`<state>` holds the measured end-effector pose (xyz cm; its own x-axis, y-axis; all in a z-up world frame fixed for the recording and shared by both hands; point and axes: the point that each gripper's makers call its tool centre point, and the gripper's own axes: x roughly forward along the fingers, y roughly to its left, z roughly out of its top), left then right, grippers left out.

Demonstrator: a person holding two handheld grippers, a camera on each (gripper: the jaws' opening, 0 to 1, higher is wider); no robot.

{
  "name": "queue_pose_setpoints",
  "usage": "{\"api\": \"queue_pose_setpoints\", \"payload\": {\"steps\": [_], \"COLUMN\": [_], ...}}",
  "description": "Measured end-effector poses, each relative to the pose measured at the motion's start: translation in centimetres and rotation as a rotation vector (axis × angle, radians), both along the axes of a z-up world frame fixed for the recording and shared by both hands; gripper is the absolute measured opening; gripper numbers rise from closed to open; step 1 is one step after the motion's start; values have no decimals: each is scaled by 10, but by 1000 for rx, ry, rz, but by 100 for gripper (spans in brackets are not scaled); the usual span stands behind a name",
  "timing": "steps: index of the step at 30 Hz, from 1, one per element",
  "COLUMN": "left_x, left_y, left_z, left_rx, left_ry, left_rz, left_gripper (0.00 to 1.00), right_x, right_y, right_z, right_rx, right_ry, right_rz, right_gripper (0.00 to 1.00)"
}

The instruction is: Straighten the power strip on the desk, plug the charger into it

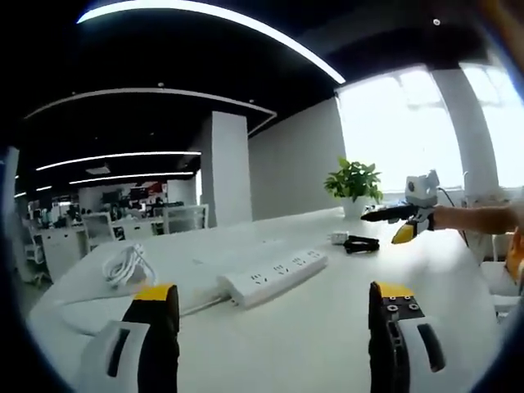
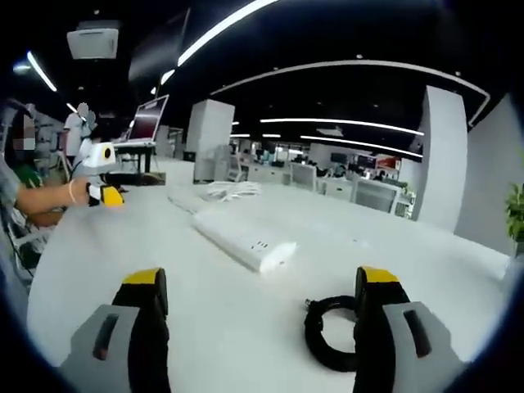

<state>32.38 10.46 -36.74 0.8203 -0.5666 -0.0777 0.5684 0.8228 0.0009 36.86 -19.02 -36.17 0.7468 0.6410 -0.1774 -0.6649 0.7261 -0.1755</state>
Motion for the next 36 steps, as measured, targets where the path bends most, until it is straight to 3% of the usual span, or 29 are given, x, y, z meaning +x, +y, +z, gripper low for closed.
{"api": "queue_pose_setpoints", "payload": {"steps": [10,27,36], "left_x": [-1,-1,-1], "left_y": [0,-1,-1], "left_z": [1,4,2], "left_rx": [-22,-34,-38], "left_ry": [0,-3,2], "left_rz": [-6,-9,-16], "left_gripper": [97,97,97], "right_x": [17,33,30], "right_y": [-27,-56,-62], "right_z": [-10,-9,-21], "right_rx": [16,102,77], "right_ry": [65,73,96], "right_rz": [-72,-185,-197], "right_gripper": [88,83,80]}}
